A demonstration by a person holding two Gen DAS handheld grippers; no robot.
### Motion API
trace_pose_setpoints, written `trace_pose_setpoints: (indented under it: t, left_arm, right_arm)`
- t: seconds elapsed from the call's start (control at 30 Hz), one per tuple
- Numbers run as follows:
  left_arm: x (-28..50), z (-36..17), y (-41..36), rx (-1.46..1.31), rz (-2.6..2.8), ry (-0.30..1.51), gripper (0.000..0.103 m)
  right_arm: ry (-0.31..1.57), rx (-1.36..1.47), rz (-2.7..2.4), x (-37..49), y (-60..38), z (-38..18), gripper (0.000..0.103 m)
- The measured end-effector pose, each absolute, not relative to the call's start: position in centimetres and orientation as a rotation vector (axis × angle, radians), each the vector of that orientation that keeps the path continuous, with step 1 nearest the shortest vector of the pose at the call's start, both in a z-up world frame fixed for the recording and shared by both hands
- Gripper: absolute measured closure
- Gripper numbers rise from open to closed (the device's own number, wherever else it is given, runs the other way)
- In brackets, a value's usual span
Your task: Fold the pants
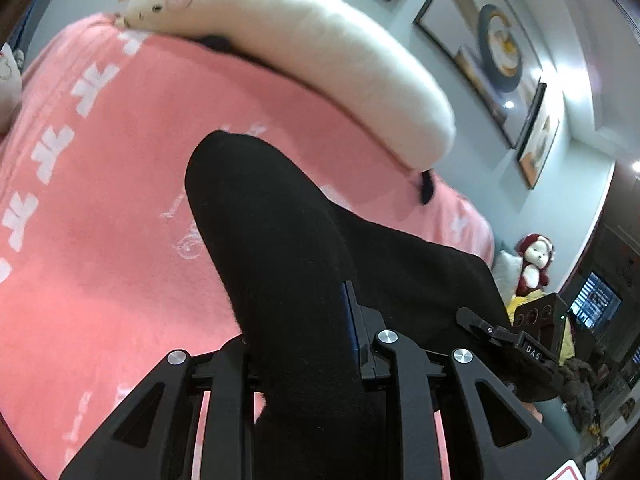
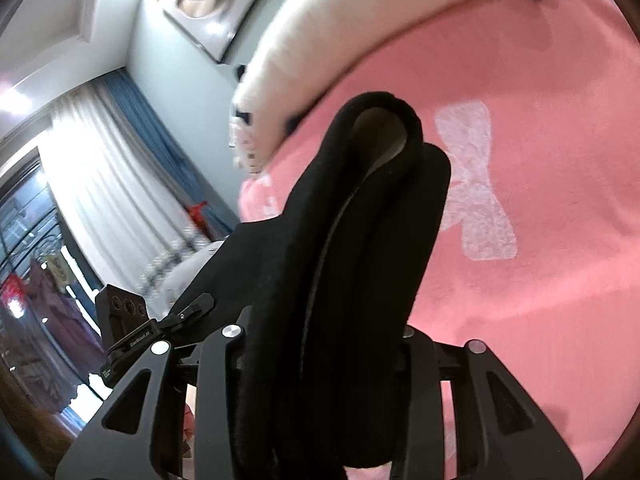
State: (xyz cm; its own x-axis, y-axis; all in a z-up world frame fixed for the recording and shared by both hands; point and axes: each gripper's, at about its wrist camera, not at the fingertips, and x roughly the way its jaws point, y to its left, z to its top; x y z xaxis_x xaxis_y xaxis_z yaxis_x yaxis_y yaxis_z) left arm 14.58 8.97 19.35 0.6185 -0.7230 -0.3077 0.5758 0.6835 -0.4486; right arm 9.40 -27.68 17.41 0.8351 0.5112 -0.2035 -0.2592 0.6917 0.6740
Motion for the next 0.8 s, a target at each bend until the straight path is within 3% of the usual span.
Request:
trace_pose_setpoints:
  t: [0.27,0.37,0.4,0.43,0.5,0.6,0.67,0.73,0.8]
  left_arm:
    - [28.2,4.3,5.7,-0.317,-0.681,0.692,0.082]
    - [32.0,-3.2,4.9,-0.295,-0.579,0.846,0.074]
    - [33.2,-6.8,4.9,-0.282,-0.525,0.960,0.062]
    - [33.3,-8.3,5.5,-0.314,-0.510,0.986,0.056]
    - [32.3,-7.2,8.3,-0.401,-0.492,0.933,0.054]
    - [30.4,-2.2,11.3,-0.335,-0.361,0.848,0.046]
    - [29.0,0.9,12.2,-0.324,-0.343,0.770,0.044]
    - [28.3,4.3,10.5,-0.249,-0.345,0.724,0.043]
    - [29.1,5.7,7.6,-0.188,-0.365,0.718,0.039]
  right_arm:
    - [0.604,0.700,0.341,21.0,-30.2,2.3,0.064]
    - [0.877,0.754,0.213,25.1,-31.3,-6.9,0.060]
    - [0.930,0.764,0.176,25.3,-31.7,-8.7,0.063]
    - [0.855,0.805,0.219,24.4,-32.6,-8.8,0.057]
    - [0.878,0.680,0.144,23.4,-32.6,-5.9,0.049]
    - [0.727,0.445,0.015,19.7,-31.8,-0.1,0.049]
    - [0.662,0.413,0.055,18.8,-30.7,3.3,0.056]
    - [0.656,0.390,0.106,20.0,-28.7,5.3,0.069]
    - [0.692,0.371,0.168,22.2,-26.2,5.5,0.075]
